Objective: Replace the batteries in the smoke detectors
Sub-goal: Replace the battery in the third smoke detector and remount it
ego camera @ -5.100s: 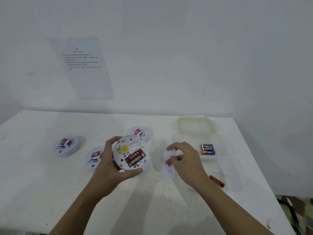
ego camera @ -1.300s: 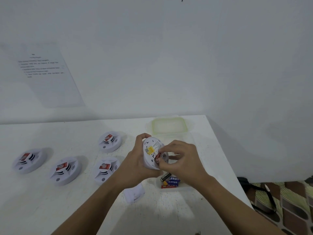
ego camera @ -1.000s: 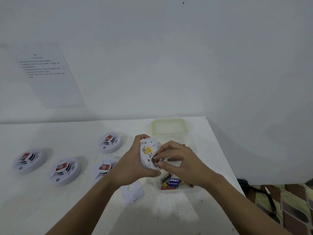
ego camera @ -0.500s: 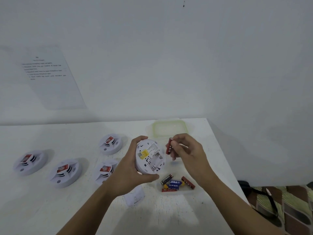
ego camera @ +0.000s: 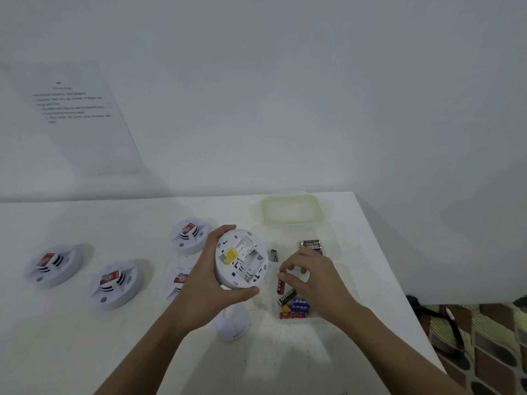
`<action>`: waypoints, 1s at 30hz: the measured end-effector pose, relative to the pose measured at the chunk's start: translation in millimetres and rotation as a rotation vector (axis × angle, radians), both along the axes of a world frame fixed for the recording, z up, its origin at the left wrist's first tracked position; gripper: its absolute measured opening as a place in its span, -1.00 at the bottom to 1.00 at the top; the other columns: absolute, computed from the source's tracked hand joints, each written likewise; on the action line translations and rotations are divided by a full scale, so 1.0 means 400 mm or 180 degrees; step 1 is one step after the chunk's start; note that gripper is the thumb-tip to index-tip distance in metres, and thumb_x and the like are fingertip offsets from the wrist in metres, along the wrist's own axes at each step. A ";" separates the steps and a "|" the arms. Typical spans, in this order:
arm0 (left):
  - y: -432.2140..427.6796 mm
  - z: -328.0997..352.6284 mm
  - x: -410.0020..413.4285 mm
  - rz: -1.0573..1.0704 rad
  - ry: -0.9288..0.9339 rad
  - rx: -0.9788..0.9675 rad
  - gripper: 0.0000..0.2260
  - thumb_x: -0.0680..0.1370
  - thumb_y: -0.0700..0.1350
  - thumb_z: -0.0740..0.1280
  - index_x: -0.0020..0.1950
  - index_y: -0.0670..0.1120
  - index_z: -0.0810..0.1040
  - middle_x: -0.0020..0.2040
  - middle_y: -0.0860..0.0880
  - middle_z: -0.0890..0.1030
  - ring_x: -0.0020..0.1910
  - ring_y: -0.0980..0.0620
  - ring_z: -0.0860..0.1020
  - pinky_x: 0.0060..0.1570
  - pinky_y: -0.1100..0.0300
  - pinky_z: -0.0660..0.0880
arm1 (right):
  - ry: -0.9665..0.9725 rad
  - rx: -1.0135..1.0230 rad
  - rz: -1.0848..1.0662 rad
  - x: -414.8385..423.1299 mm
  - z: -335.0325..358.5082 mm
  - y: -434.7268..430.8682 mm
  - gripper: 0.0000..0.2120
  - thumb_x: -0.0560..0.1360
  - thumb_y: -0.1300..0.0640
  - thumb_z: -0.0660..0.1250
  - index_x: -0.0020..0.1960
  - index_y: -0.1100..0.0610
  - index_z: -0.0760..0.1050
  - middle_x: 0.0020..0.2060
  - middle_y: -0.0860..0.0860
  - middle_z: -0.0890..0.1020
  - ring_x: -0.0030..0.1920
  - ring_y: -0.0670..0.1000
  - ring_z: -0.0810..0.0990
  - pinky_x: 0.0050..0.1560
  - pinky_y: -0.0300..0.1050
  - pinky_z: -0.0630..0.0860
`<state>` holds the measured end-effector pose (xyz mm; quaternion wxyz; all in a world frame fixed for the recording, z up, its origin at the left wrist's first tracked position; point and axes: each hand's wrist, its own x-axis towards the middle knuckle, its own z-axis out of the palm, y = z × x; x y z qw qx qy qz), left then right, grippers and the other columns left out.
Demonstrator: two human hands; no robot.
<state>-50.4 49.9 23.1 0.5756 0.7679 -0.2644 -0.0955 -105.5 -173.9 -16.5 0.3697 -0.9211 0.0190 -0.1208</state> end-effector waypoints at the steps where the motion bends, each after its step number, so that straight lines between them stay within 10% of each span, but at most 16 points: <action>1: 0.004 -0.001 0.007 -0.0014 0.0004 0.0010 -0.15 0.29 -0.31 0.64 0.43 0.08 0.28 0.20 0.40 0.44 0.28 0.32 0.45 0.02 0.45 0.52 | 0.0023 -0.0050 -0.0009 0.001 0.001 0.005 -0.95 0.54 0.03 0.45 -0.05 -0.02 0.68 -0.19 -0.21 0.62 -0.15 -0.23 0.50 -0.14 -0.40 0.40; 8: 0.015 0.002 0.055 -0.0212 -0.0040 0.0094 -0.13 0.28 -0.28 0.65 0.44 0.10 0.27 0.21 0.40 0.44 0.28 0.34 0.44 0.07 0.47 0.49 | 0.0402 -0.1013 -0.0227 0.022 0.024 0.010 -0.80 0.55 -0.08 0.38 0.00 0.01 0.70 -0.22 -0.13 0.58 -0.20 -0.12 0.45 -0.16 -0.23 0.37; 14: 0.007 -0.004 0.074 -0.0255 -0.0112 0.0078 -0.13 0.29 -0.29 0.65 0.44 0.11 0.27 0.19 0.46 0.43 0.27 0.37 0.44 0.07 0.47 0.49 | 0.0187 -0.0237 -0.0475 0.076 0.056 -0.008 -0.91 0.48 0.02 0.47 -0.18 0.00 0.68 -0.38 -0.14 0.62 -0.33 -0.16 0.55 -0.22 -0.19 0.57; 25: -0.022 -0.017 0.098 -0.0180 -0.0134 0.0091 -0.13 0.29 -0.30 0.64 0.42 0.12 0.26 0.17 0.49 0.43 0.28 0.36 0.44 0.11 0.44 0.50 | 0.1485 -0.0854 -0.0018 0.232 0.002 -0.033 -0.58 0.50 -0.12 0.44 0.28 0.02 0.55 0.12 0.03 0.63 0.06 0.07 0.63 0.10 0.00 0.59; 30: -0.029 -0.022 0.102 -0.0184 -0.0089 0.0090 -0.13 0.29 -0.31 0.64 0.44 0.10 0.26 0.19 0.47 0.44 0.28 0.34 0.45 0.12 0.39 0.52 | 0.1502 -0.0858 -0.0004 0.256 0.001 -0.034 -0.69 0.45 -0.05 0.49 0.15 0.04 0.63 0.02 0.03 0.68 -0.02 0.05 0.66 0.05 0.01 0.63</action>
